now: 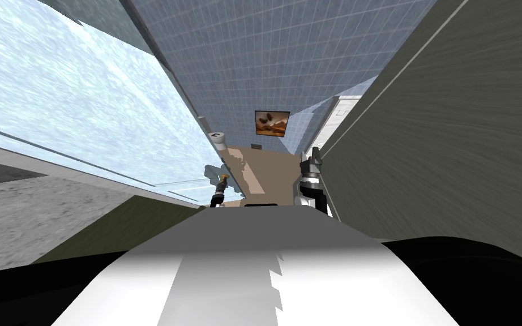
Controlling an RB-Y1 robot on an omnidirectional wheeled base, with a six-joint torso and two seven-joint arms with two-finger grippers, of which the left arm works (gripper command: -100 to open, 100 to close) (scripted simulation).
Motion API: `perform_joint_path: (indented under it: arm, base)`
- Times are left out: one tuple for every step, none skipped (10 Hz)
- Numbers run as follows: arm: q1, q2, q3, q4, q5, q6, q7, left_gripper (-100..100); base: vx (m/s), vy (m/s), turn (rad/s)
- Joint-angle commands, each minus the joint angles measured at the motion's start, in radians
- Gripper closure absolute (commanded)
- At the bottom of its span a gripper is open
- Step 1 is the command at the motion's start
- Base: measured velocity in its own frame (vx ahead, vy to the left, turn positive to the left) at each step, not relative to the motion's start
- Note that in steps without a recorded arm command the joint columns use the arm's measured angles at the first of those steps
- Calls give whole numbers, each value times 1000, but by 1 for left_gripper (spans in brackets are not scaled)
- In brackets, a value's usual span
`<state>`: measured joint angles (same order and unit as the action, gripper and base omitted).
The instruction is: Push the door open
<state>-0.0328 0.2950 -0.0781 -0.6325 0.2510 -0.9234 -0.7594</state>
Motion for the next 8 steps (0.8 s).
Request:
perform_joint_path:
  arm:
    - [-2, 1, 5, -5, 17, -1, 50, 100]
    - [-2, -3, 5, -8, 30, -1, 75, 100]
    - [-2, -3, 5, -8, 30, -1, 91, 100]
    - [-2, -7, 6, -11, 43, 0, 126, 100]
    - [-2, -7, 6, -11, 43, 0, 132, 100]
    - [-2, -12, 6, -14, 57, 0, 171, 100]
    - [-3, -16, 6, -17, 71, 1, 196, 100]
    - [-3, -16, 6, -17, 71, 1, 214, 100]
  base:
    - [39, 8, -4]
    - [61, 21, -3]
    - [44, 11, -12]
    - [40, 10, -9]
    - [33, 7, 0]
    - [41, 1, -3]
    - [55, 18, -4]
    - [45, 15, -8]
